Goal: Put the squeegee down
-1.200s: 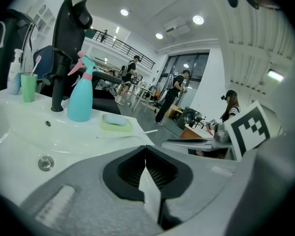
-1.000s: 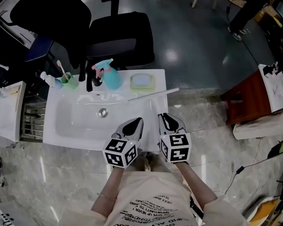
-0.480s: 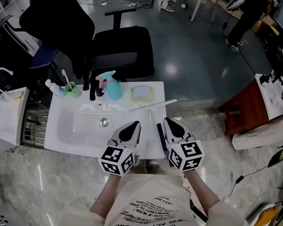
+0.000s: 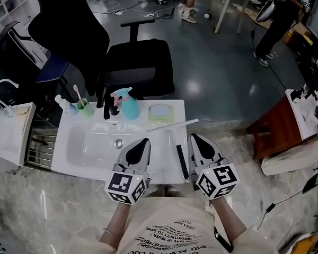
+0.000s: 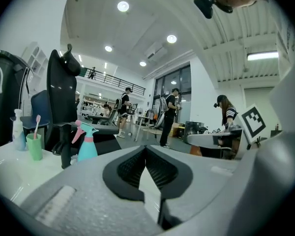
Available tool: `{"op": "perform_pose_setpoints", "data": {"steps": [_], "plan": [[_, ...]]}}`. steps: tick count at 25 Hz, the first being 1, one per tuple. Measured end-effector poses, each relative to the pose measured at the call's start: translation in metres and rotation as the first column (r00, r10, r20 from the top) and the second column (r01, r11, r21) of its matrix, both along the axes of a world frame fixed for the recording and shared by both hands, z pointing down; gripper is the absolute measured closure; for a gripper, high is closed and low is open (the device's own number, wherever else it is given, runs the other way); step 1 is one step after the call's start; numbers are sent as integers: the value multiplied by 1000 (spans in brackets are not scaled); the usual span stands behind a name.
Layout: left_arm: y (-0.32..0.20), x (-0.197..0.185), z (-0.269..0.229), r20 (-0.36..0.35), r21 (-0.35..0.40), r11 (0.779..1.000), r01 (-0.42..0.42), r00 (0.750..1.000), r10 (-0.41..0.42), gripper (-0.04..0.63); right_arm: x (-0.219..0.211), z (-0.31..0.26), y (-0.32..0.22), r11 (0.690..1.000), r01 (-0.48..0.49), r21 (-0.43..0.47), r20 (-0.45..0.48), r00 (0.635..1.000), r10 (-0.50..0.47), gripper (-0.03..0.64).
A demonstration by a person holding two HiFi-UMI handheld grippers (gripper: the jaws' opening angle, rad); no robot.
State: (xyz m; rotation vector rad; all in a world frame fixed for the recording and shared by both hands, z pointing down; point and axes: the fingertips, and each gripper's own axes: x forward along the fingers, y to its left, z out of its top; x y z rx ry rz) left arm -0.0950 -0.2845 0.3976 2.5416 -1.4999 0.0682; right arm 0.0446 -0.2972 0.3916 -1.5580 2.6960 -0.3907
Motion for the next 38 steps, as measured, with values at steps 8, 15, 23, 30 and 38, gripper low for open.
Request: {"op": "perform_pose_setpoints", "data": {"steps": [8,15,23,30,38], "plan": [[4,-14,-13,9,46,998,40,999,-41,572,15,-20,3,998,-20,52,33,999,19,612],[1,-24,-17,13,58,996,66,998,-67,572,22,-23,1,997,-39,61,37,999,37,614],[-3,-29,-14,20,58,995,79,997,-80,572,26,-22,-4,996,-47,70,41,998,44,614],[-9,-29,-14,26,56,995,81,996,-83,572,29,-21,-10,996,-54,68,40,998,51,614],[-14,-33,-13,34,52,994,95,995,-97,572,34,-24,-16,995,-54,79,32,998,52,614]]}}
